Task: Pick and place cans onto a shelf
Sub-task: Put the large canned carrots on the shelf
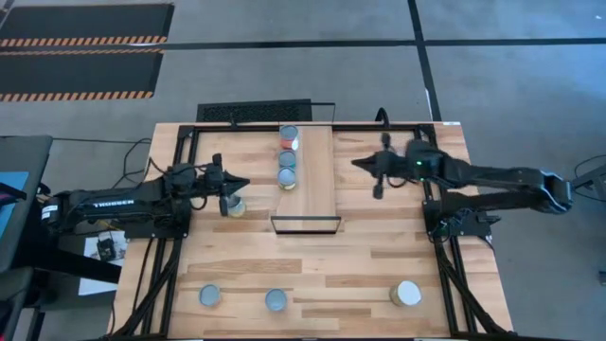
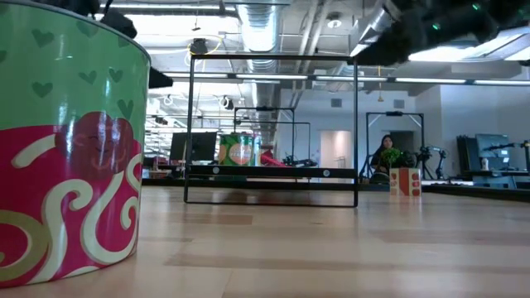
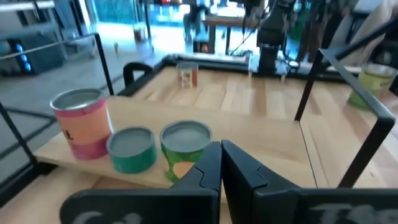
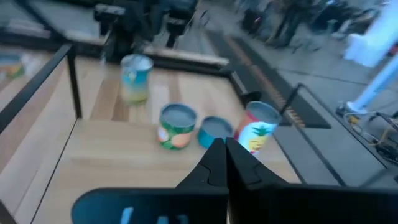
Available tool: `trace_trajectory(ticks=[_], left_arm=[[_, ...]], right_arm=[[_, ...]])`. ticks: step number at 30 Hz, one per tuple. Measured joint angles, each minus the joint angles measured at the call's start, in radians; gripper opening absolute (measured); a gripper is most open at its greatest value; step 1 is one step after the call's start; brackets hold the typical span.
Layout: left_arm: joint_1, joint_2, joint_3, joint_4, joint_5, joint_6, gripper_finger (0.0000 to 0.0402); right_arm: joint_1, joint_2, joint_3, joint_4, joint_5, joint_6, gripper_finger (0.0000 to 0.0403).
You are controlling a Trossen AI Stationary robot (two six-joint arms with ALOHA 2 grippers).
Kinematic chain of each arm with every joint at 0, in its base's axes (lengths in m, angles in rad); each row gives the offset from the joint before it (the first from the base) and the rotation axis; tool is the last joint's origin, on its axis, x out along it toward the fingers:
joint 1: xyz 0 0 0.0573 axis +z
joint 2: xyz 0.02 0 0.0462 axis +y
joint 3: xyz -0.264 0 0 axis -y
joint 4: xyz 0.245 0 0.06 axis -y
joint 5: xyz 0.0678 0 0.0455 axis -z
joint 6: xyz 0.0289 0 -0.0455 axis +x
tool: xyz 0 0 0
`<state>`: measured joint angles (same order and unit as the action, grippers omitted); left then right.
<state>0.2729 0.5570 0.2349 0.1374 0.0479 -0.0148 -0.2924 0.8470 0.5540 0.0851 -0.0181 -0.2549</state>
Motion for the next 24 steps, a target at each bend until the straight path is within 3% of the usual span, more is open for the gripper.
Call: trace_trajectory(ticks=[5, 14, 24], left_arm=[[-0.001, 0.009, 0.164, -0.306, -0.008, -0.009, 0.0000], [-0.046, 0.105, 0.369, -0.731, -0.084, -0.088, 0.0000], [-0.202, 0.281, 0.505, -1.037, -0.199, -0.250, 0.0026]], right_arm=[[-0.036, -0.120, -0.195, 0.143, -0.054, 0.098, 0.0003], [-0.036, -0.140, -0.472, 0.537, -0.054, 0.179, 0.0003], [-0.009, -0.141, -0.545, 0.637, -0.051, 0.221, 0.0004]])
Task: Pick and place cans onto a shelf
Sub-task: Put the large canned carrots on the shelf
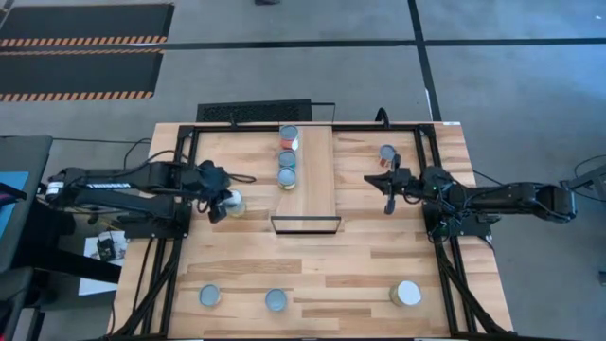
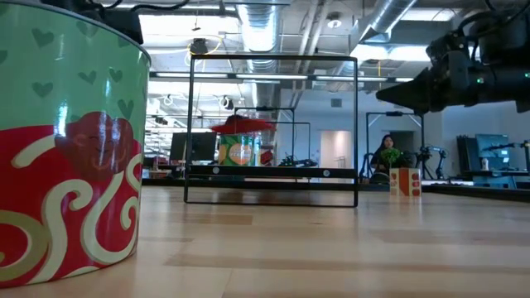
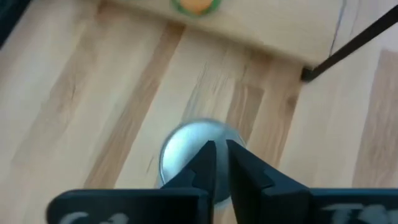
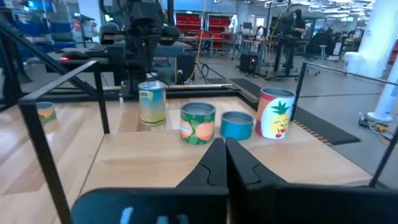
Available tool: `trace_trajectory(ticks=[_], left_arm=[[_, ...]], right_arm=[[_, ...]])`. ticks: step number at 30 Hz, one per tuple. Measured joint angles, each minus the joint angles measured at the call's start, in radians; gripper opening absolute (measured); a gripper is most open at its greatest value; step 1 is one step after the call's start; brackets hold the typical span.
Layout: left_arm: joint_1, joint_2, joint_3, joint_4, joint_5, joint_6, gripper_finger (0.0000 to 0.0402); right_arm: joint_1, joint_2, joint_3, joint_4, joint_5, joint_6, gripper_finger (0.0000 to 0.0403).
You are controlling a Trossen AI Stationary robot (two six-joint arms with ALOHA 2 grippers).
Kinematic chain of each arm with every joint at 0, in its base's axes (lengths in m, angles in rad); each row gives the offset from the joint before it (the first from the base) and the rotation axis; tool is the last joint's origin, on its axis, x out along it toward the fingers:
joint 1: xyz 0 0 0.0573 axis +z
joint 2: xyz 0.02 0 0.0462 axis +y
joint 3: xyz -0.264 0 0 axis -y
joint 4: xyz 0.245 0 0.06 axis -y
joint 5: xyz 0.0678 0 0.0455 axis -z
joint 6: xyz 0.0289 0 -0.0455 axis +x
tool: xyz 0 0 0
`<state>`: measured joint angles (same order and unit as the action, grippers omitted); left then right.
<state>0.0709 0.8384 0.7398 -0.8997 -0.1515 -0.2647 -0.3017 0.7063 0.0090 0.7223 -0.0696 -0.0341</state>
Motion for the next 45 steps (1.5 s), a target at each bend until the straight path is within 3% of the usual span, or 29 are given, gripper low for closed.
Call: trace_trajectory(ticks=[6, 11, 17, 22, 29, 35, 45], left_arm=[[-0.100, 0.099, 0.028, -0.040, -0.015, -0.091, 0.0073], [-0.177, 0.194, 0.031, -0.036, -0.095, -0.105, 0.0110], [-0.220, 0.296, 0.031, -0.036, -0.131, -0.158, 0.0127], [-0.224, 0.346, 0.036, -0.035, -0.172, -0.168, 0.0101], [-0.224, 0.361, 0.036, -0.032, -0.172, -0.162, 0.0010], [-0.226, 0.311, 0.090, -0.035, -0.152, -0.077, 0.0001], [-0.161, 0.255, 0.183, 0.092, -0.148, 0.213, 0.0000]], right_arm=[[0.047, 0.000, 0.000, -0.001, 0.027, -0.045, 0.0005], [0.052, 0.000, -0.001, -0.002, 0.046, -0.066, 0.0005], [0.052, 0.000, -0.001, -0.003, 0.047, -0.081, 0.0006], [0.052, 0.000, -0.001, -0.003, 0.048, -0.095, 0.0006], [0.052, 0.000, -0.002, -0.004, 0.054, -0.098, 0.0006], [0.052, 0.000, -0.002, -0.004, 0.054, -0.098, 0.0006], [0.051, 0.000, -0.002, -0.004, 0.055, -0.103, 0.0006]])
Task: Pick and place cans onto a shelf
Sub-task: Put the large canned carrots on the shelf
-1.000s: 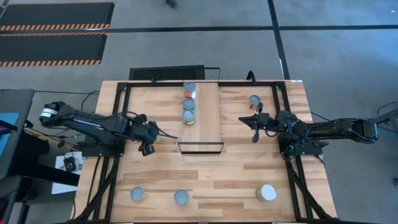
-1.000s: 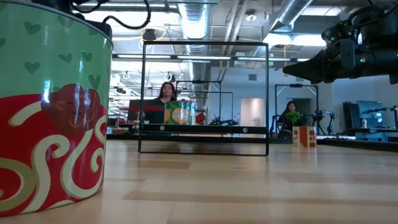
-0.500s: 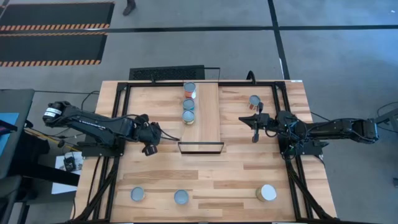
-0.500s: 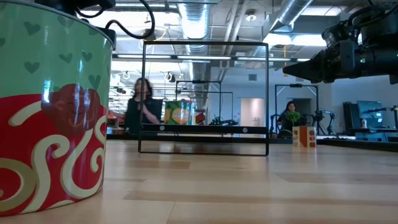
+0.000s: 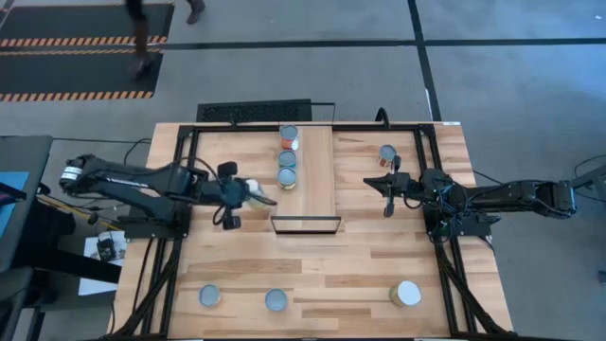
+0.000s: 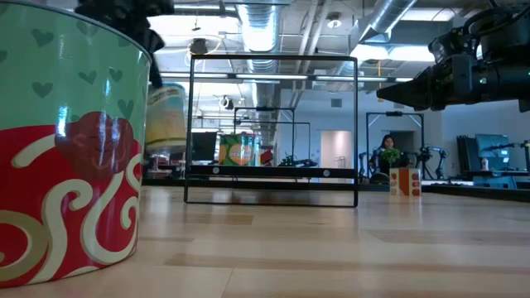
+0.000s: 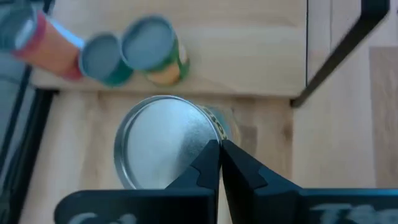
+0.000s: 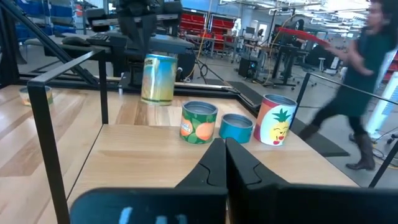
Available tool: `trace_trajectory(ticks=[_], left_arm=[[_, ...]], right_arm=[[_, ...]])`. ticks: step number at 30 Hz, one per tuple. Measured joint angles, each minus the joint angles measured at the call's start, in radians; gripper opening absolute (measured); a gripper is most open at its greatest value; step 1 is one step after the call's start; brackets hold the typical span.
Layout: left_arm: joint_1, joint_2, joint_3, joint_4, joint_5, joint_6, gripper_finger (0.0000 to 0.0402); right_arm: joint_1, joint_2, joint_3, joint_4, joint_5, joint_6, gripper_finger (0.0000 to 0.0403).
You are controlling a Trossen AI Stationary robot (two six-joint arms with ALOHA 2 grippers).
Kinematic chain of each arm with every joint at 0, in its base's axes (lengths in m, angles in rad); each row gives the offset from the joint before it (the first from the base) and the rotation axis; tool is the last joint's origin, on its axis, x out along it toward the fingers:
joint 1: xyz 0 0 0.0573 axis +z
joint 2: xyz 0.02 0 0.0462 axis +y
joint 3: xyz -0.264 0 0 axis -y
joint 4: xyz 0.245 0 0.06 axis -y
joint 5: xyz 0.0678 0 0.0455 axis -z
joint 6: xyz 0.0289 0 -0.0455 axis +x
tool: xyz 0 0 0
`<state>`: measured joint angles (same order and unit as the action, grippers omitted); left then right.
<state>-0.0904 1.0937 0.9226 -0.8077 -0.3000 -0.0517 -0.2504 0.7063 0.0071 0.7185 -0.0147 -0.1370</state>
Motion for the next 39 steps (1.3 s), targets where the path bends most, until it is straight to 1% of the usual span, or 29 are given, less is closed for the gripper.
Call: trace_trajectory(ticks=[5, 10, 16, 19, 24, 30, 39], left_arm=[[0.045, 0.000, 0.003, 0.163, 0.124, 0.132, 0.0000], [0.088, 0.039, 0.003, 0.270, 0.201, 0.226, 0.0000], [0.130, 0.136, 0.003, 0.326, 0.240, 0.306, 0.0000], [0.136, 0.180, 0.013, 0.338, 0.246, 0.338, 0.0000], [0.136, 0.236, 0.071, 0.319, 0.251, 0.383, 0.0000], [0.136, 0.283, 0.119, 0.254, 0.252, 0.407, 0.0000], [0.136, 0.317, 0.126, 0.243, 0.274, 0.408, 0.0000]], right_arm=[[0.000, 0.000, 0.000, 0.000, 0.000, 0.000, 0.0006], [0.000, 0.000, 0.000, 0.000, 0.001, 0.004, 0.0006], [0.000, 0.000, -0.001, 0.000, 0.001, 0.005, 0.0006], [0.000, 0.000, -0.001, -0.002, 0.001, 0.005, 0.0006], [0.000, 0.000, -0.001, -0.004, 0.001, 0.006, 0.0006], [0.000, 0.000, -0.001, -0.007, 0.001, 0.006, 0.0006], [0.000, 0.000, -0.001, -0.008, 0.001, 0.006, 0.0006]])
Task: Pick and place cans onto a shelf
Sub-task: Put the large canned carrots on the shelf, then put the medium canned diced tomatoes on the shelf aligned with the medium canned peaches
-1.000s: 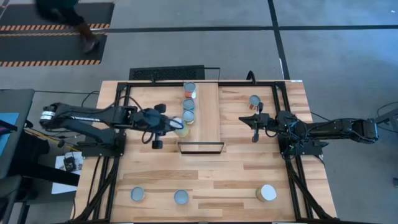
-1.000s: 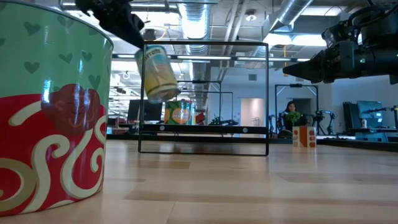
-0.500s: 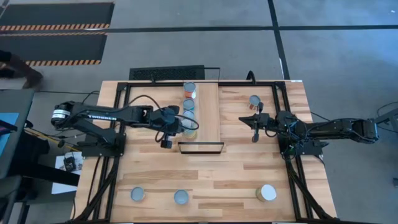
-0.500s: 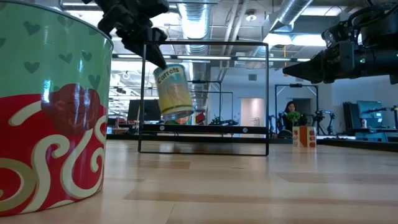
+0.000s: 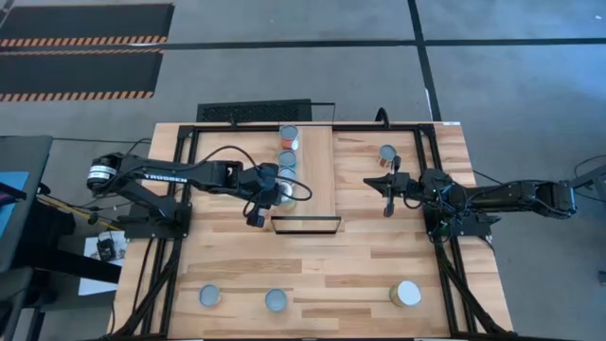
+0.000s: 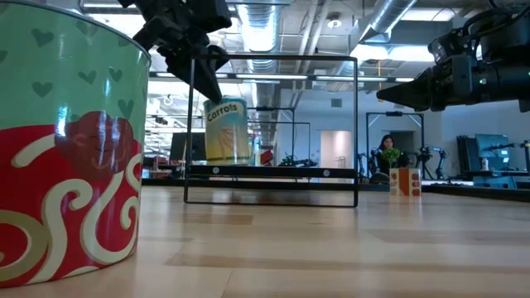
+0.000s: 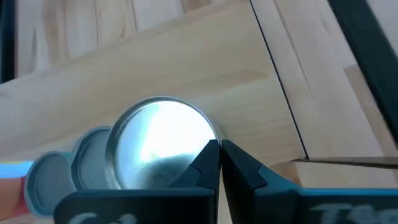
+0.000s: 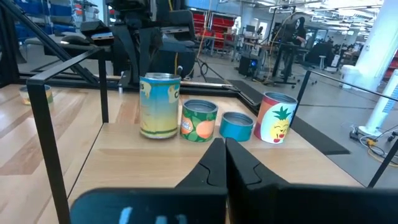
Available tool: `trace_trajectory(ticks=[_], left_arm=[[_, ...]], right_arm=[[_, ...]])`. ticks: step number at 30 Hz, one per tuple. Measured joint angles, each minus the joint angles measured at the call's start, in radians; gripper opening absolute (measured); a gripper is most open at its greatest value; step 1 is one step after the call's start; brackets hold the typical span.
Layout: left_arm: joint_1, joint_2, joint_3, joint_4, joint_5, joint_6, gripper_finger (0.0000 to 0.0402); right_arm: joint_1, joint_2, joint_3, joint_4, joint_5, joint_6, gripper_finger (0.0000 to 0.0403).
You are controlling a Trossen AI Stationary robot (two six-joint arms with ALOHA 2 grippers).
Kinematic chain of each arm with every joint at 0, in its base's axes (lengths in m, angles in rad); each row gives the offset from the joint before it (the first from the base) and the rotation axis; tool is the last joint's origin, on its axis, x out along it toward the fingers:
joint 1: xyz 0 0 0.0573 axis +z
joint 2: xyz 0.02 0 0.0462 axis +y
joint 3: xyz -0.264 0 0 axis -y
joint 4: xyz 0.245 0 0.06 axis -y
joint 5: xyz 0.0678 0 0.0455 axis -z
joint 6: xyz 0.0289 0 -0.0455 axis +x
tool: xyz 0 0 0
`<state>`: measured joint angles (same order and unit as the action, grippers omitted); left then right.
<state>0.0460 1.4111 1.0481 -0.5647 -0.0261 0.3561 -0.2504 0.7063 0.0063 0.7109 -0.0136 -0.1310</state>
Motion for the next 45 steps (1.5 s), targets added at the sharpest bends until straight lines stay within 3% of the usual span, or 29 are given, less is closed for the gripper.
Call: trace_trajectory(ticks=[30, 36, 45], left_arm=[[0.000, -0.002, 0.012, 0.060, -0.024, -0.081, 0.0012], [0.001, -0.065, 0.022, 0.081, -0.039, -0.104, 0.0005], [0.000, -0.289, -0.265, 0.439, -0.030, -0.253, 0.0000]], right_arm=[[0.000, 0.000, 0.000, 0.000, 0.000, 0.000, 0.0006], [0.000, 0.000, 0.000, 0.000, 0.000, 0.000, 0.0006], [0.002, 0.000, 0.000, -0.003, -0.001, -0.001, 0.0006]])
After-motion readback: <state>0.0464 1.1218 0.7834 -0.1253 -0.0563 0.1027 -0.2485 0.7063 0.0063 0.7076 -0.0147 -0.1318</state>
